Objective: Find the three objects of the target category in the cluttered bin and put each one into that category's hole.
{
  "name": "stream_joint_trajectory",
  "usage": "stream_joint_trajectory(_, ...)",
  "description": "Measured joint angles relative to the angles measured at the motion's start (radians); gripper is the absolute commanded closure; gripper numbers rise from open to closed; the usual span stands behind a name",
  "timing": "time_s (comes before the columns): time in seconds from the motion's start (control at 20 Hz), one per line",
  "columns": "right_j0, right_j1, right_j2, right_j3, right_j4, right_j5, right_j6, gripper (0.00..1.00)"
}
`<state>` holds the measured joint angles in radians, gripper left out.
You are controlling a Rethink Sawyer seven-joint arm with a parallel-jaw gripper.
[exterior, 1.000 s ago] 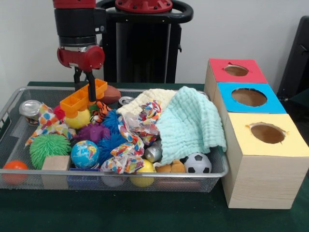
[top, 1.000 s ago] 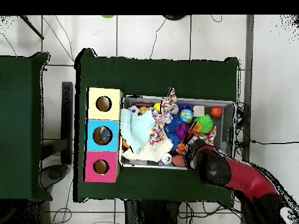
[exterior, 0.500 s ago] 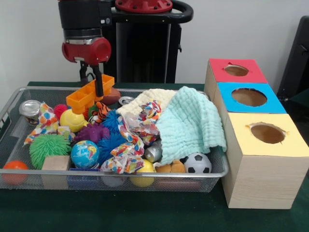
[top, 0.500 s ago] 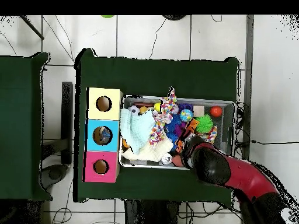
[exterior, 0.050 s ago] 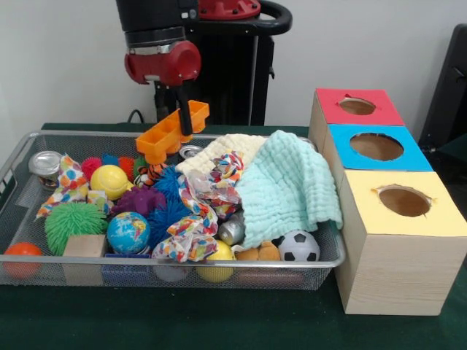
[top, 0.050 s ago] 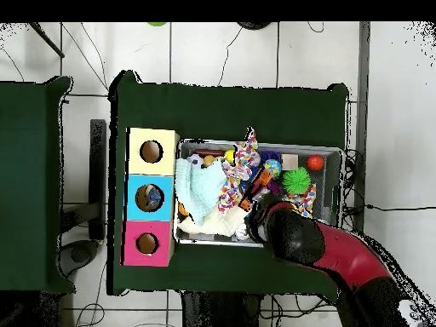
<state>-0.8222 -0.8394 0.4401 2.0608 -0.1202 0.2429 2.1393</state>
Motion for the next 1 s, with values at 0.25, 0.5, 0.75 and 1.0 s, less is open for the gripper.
stream_joint_trajectory(0.25,0.028,0.029,0.014,0.040,0.044,-0.002,0.000,1.00)
stream_joint_trajectory(0.5,0.061,0.068,0.015,0.066,0.054,-0.020,0.000,1.00)
stream_joint_trajectory(0.75,0.123,0.142,0.014,0.103,0.054,-0.120,0.000,1.00)
stream_joint_trajectory(1.0,0.178,0.218,-0.014,0.129,0.055,-0.278,0.000,1.00)
